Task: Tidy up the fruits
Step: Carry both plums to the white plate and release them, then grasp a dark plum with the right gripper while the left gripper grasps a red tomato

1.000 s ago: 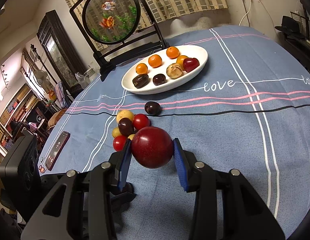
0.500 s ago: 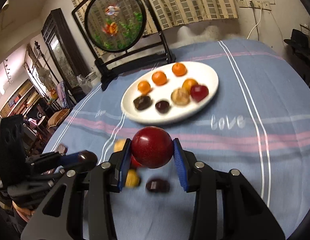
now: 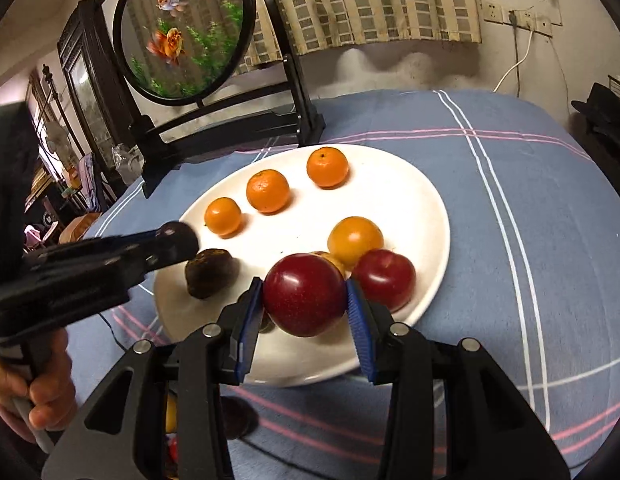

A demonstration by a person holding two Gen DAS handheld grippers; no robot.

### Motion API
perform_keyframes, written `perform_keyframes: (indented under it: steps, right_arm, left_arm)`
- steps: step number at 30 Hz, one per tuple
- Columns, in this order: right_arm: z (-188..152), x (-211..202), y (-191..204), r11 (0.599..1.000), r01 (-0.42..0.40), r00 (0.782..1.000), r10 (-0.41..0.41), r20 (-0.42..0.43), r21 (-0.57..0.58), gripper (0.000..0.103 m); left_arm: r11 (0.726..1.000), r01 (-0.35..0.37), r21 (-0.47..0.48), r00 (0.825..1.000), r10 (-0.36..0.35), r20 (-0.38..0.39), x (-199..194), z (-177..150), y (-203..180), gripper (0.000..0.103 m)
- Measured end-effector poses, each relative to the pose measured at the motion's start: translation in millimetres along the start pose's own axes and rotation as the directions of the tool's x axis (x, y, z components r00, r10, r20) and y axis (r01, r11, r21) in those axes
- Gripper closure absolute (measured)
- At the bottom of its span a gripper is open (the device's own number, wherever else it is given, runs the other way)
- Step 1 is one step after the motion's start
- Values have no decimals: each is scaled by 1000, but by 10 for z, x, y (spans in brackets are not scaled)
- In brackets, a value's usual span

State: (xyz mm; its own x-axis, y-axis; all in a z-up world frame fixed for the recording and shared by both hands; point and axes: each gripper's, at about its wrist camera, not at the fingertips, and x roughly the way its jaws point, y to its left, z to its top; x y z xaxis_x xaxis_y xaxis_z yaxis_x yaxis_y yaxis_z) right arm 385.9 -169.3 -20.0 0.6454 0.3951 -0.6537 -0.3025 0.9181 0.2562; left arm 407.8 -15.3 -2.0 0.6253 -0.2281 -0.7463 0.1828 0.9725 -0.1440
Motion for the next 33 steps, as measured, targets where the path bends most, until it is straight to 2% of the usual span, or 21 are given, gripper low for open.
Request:
perform_keyframes:
  steps: [1, 2, 3, 4, 7, 9, 13, 15, 18, 20, 26, 31, 33]
  right_arm:
    - [7, 8, -11, 1000, -2, 1000, 2, -3, -4, 59]
    - [15, 9, -23, 1000, -2, 1000, 2, -8, -7, 57]
    - [33, -26, -41, 1000, -4, 1000, 4, 1, -8, 50]
    - [50, -90, -53, 1000, 3, 1000, -3, 19, -3, 47]
    - [89, -322, -61, 1000, -20, 998, 19, 67, 13, 44]
    - [88, -504, -14, 999, -33, 995, 33, 90, 4, 42]
    - [-102, -746, 155, 997, -47, 995, 52, 85, -57, 42]
    - [-280, -810, 251, 993, -32, 997, 39, 60, -111, 42]
    - [-543, -838, 357, 984, 10, 1000, -7, 20, -178, 42]
    - [-697, -840, 384, 982, 5, 1000, -6, -9, -188, 42]
    - [-977, -790, 471, 975, -18, 994, -6, -106, -221, 43]
    - [-1023, -755, 540, 968, -24, 989, -14, -147, -250, 53]
    - [-1040, -737, 553, 967, -22, 987, -19, -161, -253, 55]
  left_arm:
    - [1000, -21, -4, 1000, 21, -5, 49, 31, -3, 71]
    - [999, -37, -12, 999, 37, -7, 65, 35, 4, 60]
    - [998, -53, -24, 999, 53, -5, 46, 48, 13, 33]
    - [998, -62, -33, 998, 62, 9, 3, 46, 26, 27]
    - [995, -96, -23, 993, 97, 73, -311, -34, 3, 22]
    - [994, -111, -15, 990, 112, 89, -491, -134, -11, 10]
    - [991, -136, 10, 982, 133, 135, -877, -526, -11, 6]
    - [990, -139, -7, 980, 139, 144, -1017, -770, 57, 5]
    - [994, -86, -67, 987, 94, 131, -1090, -1084, 210, 5]
    - [991, -86, -99, 990, 96, 99, -1075, -1230, 283, 5]
    - [990, -94, -107, 990, 104, 91, -1088, -1376, 265, 5]
    - [988, -140, -72, 985, 146, 95, -1083, -1387, 205, 5]
    - [988, -131, -80, 986, 138, 91, -1079, -1389, 228, 5]
